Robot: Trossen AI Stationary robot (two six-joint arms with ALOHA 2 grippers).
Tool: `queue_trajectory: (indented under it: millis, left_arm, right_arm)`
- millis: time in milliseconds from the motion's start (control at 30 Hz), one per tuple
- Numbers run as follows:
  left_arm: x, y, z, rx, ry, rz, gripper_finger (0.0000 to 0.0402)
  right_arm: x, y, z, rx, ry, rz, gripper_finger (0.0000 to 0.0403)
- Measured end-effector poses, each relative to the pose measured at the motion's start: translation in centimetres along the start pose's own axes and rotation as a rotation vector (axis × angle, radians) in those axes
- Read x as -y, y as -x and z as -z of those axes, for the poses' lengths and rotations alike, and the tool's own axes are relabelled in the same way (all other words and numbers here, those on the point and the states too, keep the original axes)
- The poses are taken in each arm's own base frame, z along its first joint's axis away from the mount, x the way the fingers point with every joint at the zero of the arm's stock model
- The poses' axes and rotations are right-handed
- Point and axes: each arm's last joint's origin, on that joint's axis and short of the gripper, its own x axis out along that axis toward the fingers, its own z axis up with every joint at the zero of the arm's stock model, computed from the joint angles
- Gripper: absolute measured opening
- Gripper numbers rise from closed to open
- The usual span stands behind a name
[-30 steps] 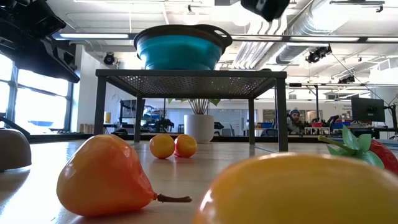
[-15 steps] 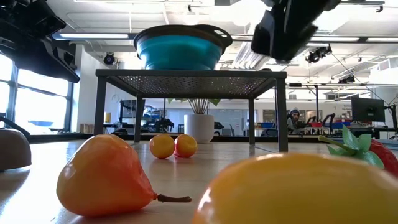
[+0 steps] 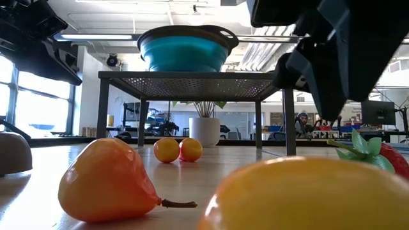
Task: Pick & Place Fruit
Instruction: Put the strawberry into the blue strainer bowl on the shelf
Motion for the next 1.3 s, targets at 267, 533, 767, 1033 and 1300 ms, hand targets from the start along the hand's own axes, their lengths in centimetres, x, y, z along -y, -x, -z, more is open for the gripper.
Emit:
queue_trajectory:
  millis: [267,533,767,1033,1300]
  left_arm:
    - [0.0,0.0,0.0,0.0,0.0,0.0,0.0022]
    - [0.0,0.0,0.0,0.0,0.0,0.001,0.0022]
    - [0.0,0.0,0.0,0.0,0.0,0.002,0.0022]
    - [0.0,0.0,0.0,0.0,0.0,0.002,0.0022]
    - [0.0,0.0,0.0,0.0,0.0,0.002,0.0022]
  right_arm:
    - [-0.3,-1.3,0.3,0.029,0.01,0.056,0.0128]
    - [0.1,-2.7,0.3,0.024,0.01,0.074,0.0128]
    - [0.0,-2.7,0.3,0.01,0.009,0.06,0.0128]
    - [0.1,-2.7,0.4,0.008,0.008,0.064,0.0128]
    - [0.1,-2.7,0.4,0.005,0.008,0.066,0.0087]
